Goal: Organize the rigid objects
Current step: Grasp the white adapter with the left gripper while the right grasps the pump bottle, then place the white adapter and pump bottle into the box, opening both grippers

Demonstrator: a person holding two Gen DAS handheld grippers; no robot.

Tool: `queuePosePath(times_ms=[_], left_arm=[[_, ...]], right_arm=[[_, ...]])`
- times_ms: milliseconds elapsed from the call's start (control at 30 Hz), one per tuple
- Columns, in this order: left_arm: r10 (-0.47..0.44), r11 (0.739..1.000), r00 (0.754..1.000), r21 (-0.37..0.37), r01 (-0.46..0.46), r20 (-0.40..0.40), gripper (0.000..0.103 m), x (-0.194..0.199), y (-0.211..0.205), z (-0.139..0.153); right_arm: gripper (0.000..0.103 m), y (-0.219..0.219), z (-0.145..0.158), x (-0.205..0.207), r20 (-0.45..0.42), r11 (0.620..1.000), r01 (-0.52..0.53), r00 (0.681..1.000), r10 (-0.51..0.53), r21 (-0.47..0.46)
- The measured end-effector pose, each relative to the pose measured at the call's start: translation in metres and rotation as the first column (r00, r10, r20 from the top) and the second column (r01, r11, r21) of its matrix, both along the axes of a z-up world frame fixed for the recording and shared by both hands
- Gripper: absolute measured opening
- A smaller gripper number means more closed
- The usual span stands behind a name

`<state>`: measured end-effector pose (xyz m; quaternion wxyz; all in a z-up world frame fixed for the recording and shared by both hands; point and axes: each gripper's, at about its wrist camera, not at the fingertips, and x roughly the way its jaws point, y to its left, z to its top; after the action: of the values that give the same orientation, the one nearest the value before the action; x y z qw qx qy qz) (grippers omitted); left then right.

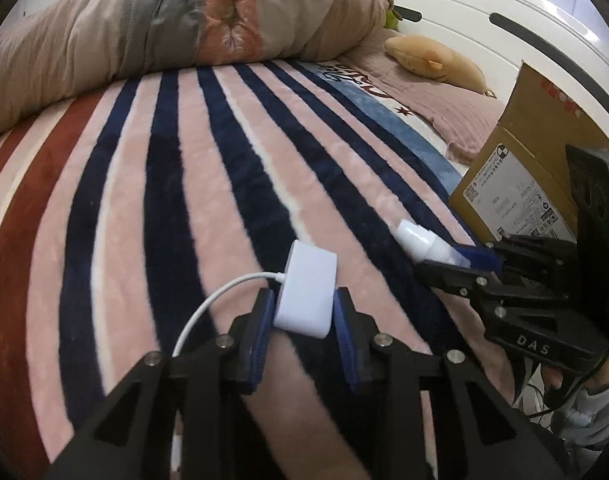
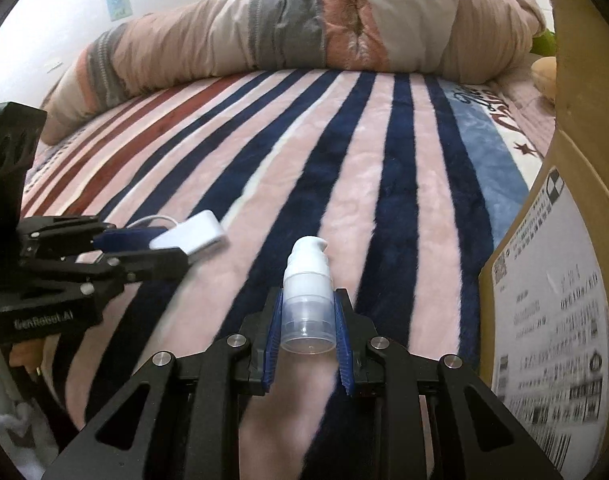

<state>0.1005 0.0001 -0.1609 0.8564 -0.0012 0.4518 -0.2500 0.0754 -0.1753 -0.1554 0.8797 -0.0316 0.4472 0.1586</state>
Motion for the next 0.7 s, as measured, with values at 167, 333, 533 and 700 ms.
queuePosePath(times_ms=[167,333,533,700], left_arm=[[0.005,1.0,1.0,0.013,-0.005,0.003,0.033,0.009,-0.008,-0.009],[0.036,0.998,0.999,0.041,-0.037,0.024,0.028,0.022,-0.018,-0.013],[0.077,0.996,0.994,0.035,-0.08,0.076,0.028,0.008,-0.009,0.018],[0.103,0.995,0.979,0.0,-0.105,0.178,0.028,-0.025,-0.004,0.082]], right_arm=[[0.02,0.001,-0.004,0.003,-0.002,1.0,-0.003,1.0,0.003,-0.007],[0.02,0.005,-0.005,0.01,0.003,0.999,-0.011,1.0,0.011,-0.04],[0.02,0.009,0.028,-0.011,0.061,0.999,-0.051,0.997,0.051,-0.007],[0.02,0.007,0.091,-0.047,0.201,0.995,-0.097,0.976,0.087,0.038]])
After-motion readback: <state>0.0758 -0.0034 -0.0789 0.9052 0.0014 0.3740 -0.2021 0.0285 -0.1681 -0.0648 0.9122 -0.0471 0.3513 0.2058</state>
